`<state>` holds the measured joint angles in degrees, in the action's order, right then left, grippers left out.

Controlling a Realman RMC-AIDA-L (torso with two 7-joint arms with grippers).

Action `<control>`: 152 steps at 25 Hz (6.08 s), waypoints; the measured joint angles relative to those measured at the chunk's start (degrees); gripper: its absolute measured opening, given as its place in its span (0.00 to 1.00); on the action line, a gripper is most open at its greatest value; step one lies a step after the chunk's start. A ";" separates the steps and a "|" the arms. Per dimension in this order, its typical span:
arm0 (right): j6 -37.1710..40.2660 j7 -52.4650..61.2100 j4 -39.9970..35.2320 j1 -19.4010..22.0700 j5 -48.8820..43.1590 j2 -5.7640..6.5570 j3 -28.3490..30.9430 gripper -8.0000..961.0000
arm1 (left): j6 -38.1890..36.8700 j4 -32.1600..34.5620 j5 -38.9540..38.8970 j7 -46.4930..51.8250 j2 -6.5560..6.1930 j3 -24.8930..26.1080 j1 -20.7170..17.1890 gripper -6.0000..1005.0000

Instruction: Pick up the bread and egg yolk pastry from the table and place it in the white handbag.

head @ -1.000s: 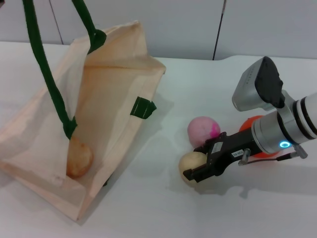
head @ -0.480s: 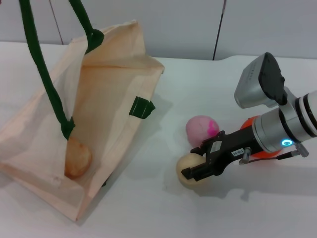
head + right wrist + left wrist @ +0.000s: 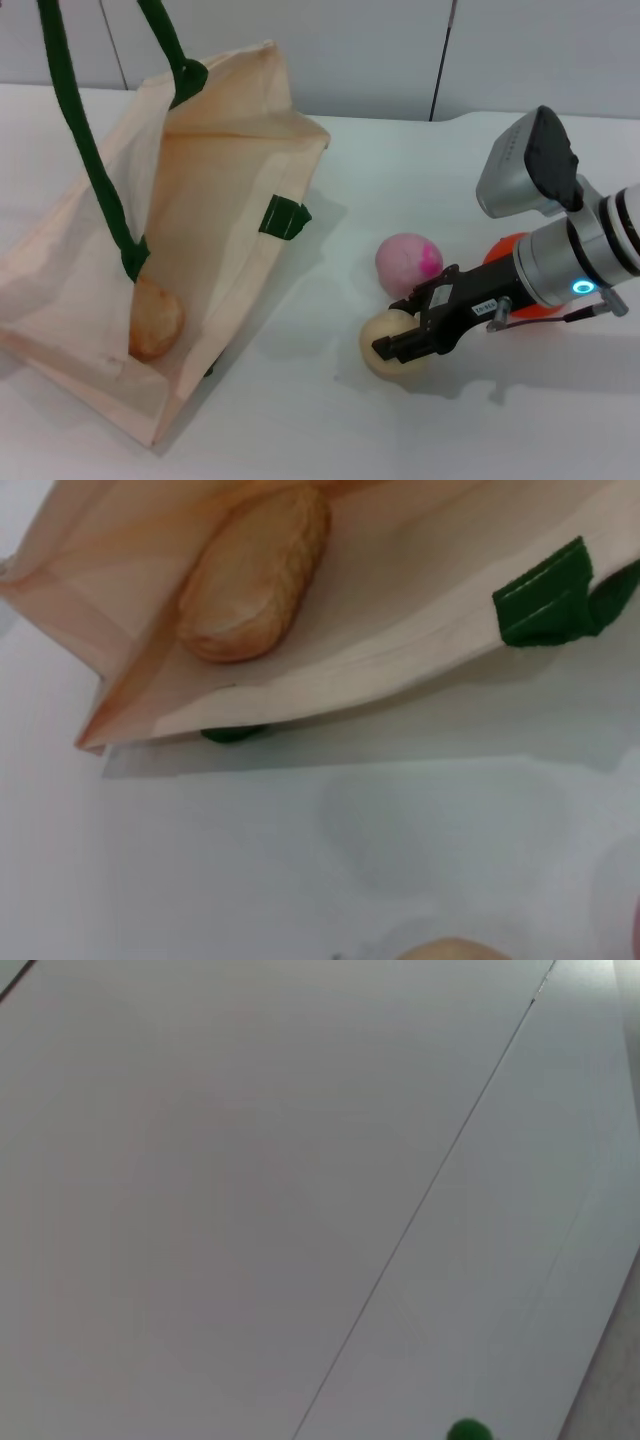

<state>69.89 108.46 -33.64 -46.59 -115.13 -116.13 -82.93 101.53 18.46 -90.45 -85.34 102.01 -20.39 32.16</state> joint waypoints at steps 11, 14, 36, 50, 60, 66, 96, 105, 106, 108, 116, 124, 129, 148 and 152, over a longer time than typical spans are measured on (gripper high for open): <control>2.22 0.14 -1.89 0.57 0.28 -0.02 0.33 0.63 | -0.18 0.00 0.02 0.05 0.02 -0.43 0.03 0.13; 4.86 0.10 -6.32 2.43 0.61 -0.07 2.17 0.63 | 0.04 0.00 0.02 0.28 0.02 -0.57 0.19 0.13; -10.40 -4.24 -11.82 -7.35 18.88 -0.63 -13.92 0.59 | 6.31 -0.71 4.77 0.77 2.50 -1.34 7.65 0.13; -32.63 1.27 -4.14 -11.22 22.96 -0.64 -21.97 0.58 | 9.91 -0.70 4.56 1.41 2.83 -0.53 7.67 0.13; -30.14 1.18 -3.83 -11.84 23.88 -0.58 -21.28 0.65 | 9.29 -0.61 4.44 1.19 2.38 0.09 6.80 0.13; -19.65 -0.86 -6.61 -10.40 24.50 -0.22 -18.45 0.87 | 8.20 -0.30 4.41 0.88 1.97 2.18 5.07 0.13; 7.90 -49.02 10.08 10.27 38.20 -0.15 38.26 0.90 | -33.07 -0.44 9.53 -11.01 7.28 1.87 3.72 0.13; 8.37 -68.97 21.33 10.06 47.57 -0.17 44.26 0.90 | -45.24 -0.54 3.98 -33.25 13.17 2.39 3.93 0.24; 8.42 -70.01 21.96 10.11 48.56 -0.18 44.33 0.90 | -45.65 -0.66 2.44 -36.10 13.68 2.39 3.74 0.26; 8.53 -71.41 22.88 10.23 50.15 -0.19 44.40 0.90 | -45.85 -2.25 -1.16 -42.11 14.22 2.38 3.43 0.30; 8.61 -72.40 23.64 10.67 51.87 -0.23 45.36 0.90 | -37.59 -7.79 -6.93 -54.72 14.25 2.24 1.55 0.57; 8.39 -72.48 24.45 10.78 51.98 -0.17 47.41 0.90 | -23.63 -10.39 -7.03 -64.01 14.36 2.02 -0.12 0.86; 8.62 -71.93 24.95 10.67 52.02 -0.08 50.34 0.90 | -23.25 -11.11 -9.68 -66.52 14.38 2.40 -0.22 0.86; 1.08 -93.83 35.58 11.98 55.46 -0.39 72.86 0.90 | -26.44 -16.11 -34.44 -67.82 14.44 2.46 -2.04 0.85; 1.82 -99.61 37.78 11.41 57.09 -0.41 74.89 0.90 | -26.44 -16.20 -35.59 -67.51 14.39 2.45 -1.91 0.85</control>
<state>71.71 8.85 4.14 -35.17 -58.04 -116.54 -8.04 75.09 2.25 -126.04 -152.85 116.40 -17.94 30.26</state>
